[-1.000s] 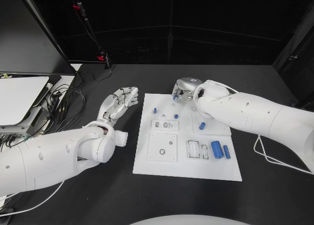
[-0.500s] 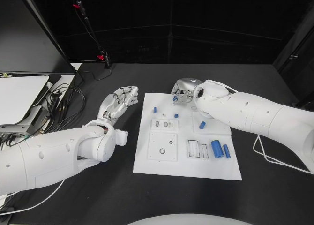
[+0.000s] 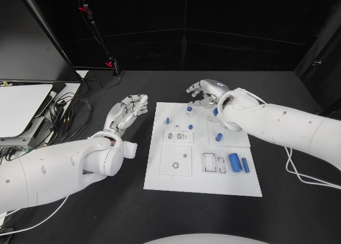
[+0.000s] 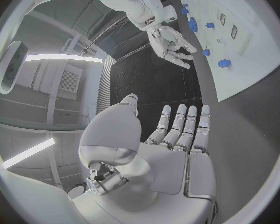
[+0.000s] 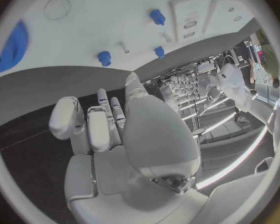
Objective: Assemble the parts on the task board
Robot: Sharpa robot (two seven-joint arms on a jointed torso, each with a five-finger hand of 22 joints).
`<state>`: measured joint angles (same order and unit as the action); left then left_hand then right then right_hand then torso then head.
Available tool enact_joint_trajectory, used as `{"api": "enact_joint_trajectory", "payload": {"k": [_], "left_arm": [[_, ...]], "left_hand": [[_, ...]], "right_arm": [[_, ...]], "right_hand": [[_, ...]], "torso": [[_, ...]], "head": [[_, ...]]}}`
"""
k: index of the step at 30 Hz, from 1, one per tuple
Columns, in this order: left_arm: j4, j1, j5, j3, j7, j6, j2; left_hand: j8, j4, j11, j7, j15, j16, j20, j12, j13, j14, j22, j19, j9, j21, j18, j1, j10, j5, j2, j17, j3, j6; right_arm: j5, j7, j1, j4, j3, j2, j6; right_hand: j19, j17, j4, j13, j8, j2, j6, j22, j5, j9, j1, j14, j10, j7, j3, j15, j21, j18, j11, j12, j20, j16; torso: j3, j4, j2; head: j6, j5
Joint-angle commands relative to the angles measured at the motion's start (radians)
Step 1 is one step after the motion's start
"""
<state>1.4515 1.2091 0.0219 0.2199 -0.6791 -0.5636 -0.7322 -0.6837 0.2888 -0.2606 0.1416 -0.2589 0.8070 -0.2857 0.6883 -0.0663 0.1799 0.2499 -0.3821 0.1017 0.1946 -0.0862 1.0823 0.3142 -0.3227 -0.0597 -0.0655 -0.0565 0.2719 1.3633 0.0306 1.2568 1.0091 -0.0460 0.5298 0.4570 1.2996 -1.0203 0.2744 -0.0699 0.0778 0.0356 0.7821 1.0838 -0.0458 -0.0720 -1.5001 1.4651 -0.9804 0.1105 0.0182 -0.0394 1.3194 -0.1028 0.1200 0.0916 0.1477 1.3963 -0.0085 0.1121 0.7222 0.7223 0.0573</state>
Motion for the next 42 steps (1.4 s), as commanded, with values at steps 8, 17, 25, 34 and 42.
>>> {"api": "enact_joint_trajectory", "payload": {"k": [8,17,25,34,42], "left_arm": [[-0.001,0.002,0.007,-0.001,-0.247,0.007,0.000],[-0.002,0.002,0.007,-0.001,-0.247,0.012,0.002],[-0.009,0.002,0.006,-0.001,-0.244,0.016,0.009],[-0.013,0.001,0.006,-0.001,-0.241,0.018,0.013],[-0.013,0.001,0.007,-0.001,-0.239,0.019,0.012]], "left_hand": [[-0.004,0.002,-0.001,0.155,-0.001,-0.004,-0.003,0.008,0.000,0.003,0.000,0.006,-0.005,0.006,-0.011,0.013,0.008,-0.010,-0.010,0.001,-0.010,-0.004],[-0.006,0.003,0.001,0.155,0.000,-0.001,-0.004,0.016,0.000,0.011,0.004,-0.001,-0.011,0.013,-0.012,0.022,0.024,-0.014,-0.016,0.000,-0.015,-0.005],[-0.006,0.004,0.001,0.155,0.001,-0.001,-0.004,0.017,0.000,0.012,0.006,-0.003,-0.011,0.014,-0.012,0.022,0.025,-0.013,-0.017,0.000,-0.016,-0.004],[-0.007,0.004,0.001,0.155,0.001,-0.001,-0.005,0.018,0.000,0.013,0.008,-0.007,-0.012,0.017,-0.011,0.022,0.027,-0.014,-0.020,0.000,-0.017,-0.003],[-0.008,0.004,0.001,0.155,0.001,-0.001,-0.005,0.018,0.000,0.014,0.008,-0.007,-0.012,0.018,-0.011,0.023,0.027,-0.014,-0.023,0.001,-0.017,-0.002]], "right_arm": [[-0.460,0.260,0.045,0.169,0.001,0.200,0.091],[-0.458,0.268,0.054,0.180,0.000,0.295,0.009],[-0.428,0.229,0.054,0.148,-0.001,0.307,0.018],[-0.203,0.101,0.043,0.087,-0.002,0.270,-0.024],[-0.079,-0.014,0.027,0.041,-0.002,0.241,-0.089]], "right_hand": [[-0.128,0.228,0.008,-0.067,-0.021,-0.024,-0.122,-0.173,-0.006,0.013,0.087,-0.074,-0.185,-0.009,0.029,0.048,-0.149,-0.034,-0.058,0.149,-0.043,-0.144],[-0.437,-0.203,-0.031,-1.226,-0.007,0.041,-0.122,-0.269,-0.026,0.003,0.237,-0.122,-0.249,-0.073,0.187,0.027,-0.270,-0.028,-0.084,1.330,-0.037,0.098],[0.026,-0.550,0.016,-1.501,0.080,0.003,-0.075,0.281,-0.030,-0.016,0.274,0.106,-0.590,-0.056,0.138,0.031,0.135,0.047,-0.074,1.479,-0.041,0.175],[0.271,-0.550,0.015,-1.501,0.205,0.081,-0.065,0.487,-0.170,-0.054,0.251,0.106,-0.590,-0.013,0.007,0.054,0.251,0.103,-0.094,1.479,-0.051,0.175],[0.271,-0.550,0.015,-1.501,0.254,0.120,-0.051,0.487,-0.227,-0.070,0.224,0.106,-0.590,-0.011,-0.052,0.062,0.251,0.103,-0.096,1.479,-0.057,0.175]], "torso": [[-0.0070,-0.0083,-0.008],[-0.0073,-0.0130,-0.010],[-0.0075,-0.0102,-0.012],[-0.0065,-0.0113,-0.011],[-0.0073,-0.0112,-0.011]], "head": [[-0.001,0.025],[0.001,0.047],[0.000,0.066],[0.001,0.068],[0.001,0.067]]}}
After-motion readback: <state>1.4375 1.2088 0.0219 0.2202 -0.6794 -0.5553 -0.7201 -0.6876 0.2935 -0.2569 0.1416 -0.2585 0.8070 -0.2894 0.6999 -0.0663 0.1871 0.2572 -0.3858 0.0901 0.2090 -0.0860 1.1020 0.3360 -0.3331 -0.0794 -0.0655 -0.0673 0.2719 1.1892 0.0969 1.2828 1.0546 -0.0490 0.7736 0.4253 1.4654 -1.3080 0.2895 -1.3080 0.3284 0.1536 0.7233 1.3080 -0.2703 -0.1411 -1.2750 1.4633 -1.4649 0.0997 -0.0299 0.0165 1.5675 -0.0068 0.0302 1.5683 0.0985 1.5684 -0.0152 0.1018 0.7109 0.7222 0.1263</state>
